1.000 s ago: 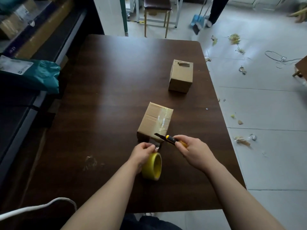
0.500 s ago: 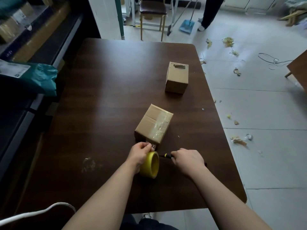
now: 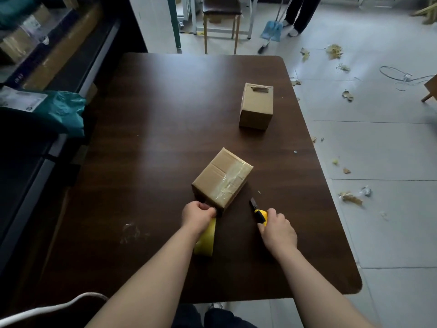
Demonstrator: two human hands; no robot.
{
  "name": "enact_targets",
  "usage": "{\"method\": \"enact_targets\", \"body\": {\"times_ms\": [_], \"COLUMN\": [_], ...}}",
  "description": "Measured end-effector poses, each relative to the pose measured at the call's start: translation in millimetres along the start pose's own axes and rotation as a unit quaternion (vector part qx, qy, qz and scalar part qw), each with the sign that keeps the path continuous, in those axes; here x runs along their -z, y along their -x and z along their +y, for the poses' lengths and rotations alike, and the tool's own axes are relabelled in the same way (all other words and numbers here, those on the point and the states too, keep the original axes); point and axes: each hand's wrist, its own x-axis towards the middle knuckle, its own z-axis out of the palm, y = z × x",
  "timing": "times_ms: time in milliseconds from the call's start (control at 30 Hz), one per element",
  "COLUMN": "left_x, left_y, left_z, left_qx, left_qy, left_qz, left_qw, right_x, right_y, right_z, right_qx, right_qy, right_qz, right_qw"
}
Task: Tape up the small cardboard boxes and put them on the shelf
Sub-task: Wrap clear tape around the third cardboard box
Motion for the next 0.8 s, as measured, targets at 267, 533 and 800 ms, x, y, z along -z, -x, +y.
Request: {"method": "enact_targets", "body": {"times_ms": [267,533,800], "left_x": [1,20,63], "left_y": [0,-3,-2], "left_z": [6,-4,-11], "left_qx": [-0.018,-0.004,-0.116], "left_qy": [-0.070,-0.038,0.058], "left_qz": [0.030,0.052,0.112], "left_qw": [0.997,0.998,0.985], "right_x": [-1,6,26], "right_y": [-4,-16,-24], "right_z": [-61,-58,-60], "right_qx": [0.297,0.287,0.281], "right_qy": [-0.096,-0.097,-0.081], "right_qz": [0.128,0.068,0.031], "right_qw": [0.941,0.951,0.956]}}
